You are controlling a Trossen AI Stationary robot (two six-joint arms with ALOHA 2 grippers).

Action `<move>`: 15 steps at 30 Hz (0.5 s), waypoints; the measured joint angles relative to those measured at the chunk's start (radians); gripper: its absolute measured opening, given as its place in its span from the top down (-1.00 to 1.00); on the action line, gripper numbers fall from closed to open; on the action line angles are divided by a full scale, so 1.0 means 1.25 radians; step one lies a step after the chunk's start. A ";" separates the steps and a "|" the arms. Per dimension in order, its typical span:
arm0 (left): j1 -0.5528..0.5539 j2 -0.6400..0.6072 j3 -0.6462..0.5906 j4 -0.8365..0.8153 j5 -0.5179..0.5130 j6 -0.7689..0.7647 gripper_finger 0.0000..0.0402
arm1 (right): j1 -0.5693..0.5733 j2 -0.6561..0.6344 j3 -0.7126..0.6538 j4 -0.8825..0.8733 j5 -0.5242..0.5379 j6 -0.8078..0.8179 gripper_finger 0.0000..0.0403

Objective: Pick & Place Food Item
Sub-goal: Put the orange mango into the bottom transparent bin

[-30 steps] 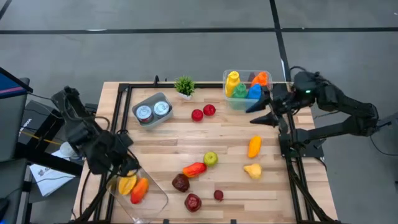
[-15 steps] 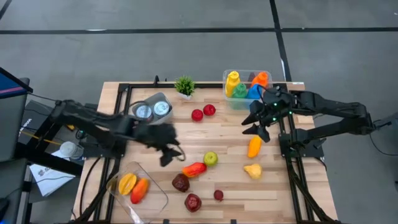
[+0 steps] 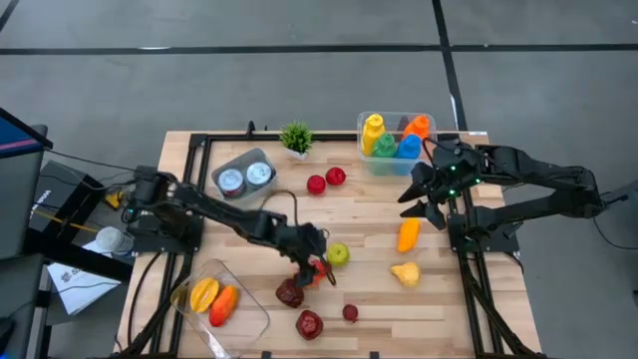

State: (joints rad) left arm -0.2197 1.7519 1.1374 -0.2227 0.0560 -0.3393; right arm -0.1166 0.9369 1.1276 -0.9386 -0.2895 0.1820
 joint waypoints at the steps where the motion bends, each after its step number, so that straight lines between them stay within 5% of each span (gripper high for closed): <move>1: -0.006 0.019 0.000 0.011 -0.009 -0.007 -0.31 | 0.003 -0.003 0.001 -0.003 0.000 -0.002 -0.05; 15: -0.035 0.121 0.002 0.011 -0.074 -0.071 -0.28 | 0.020 -0.008 0.000 -0.021 0.002 -0.034 -0.05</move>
State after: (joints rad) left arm -0.2637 1.9032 1.1397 -0.2087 -0.0369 -0.4280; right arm -0.0917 0.9272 1.1275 -0.9649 -0.2871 0.1390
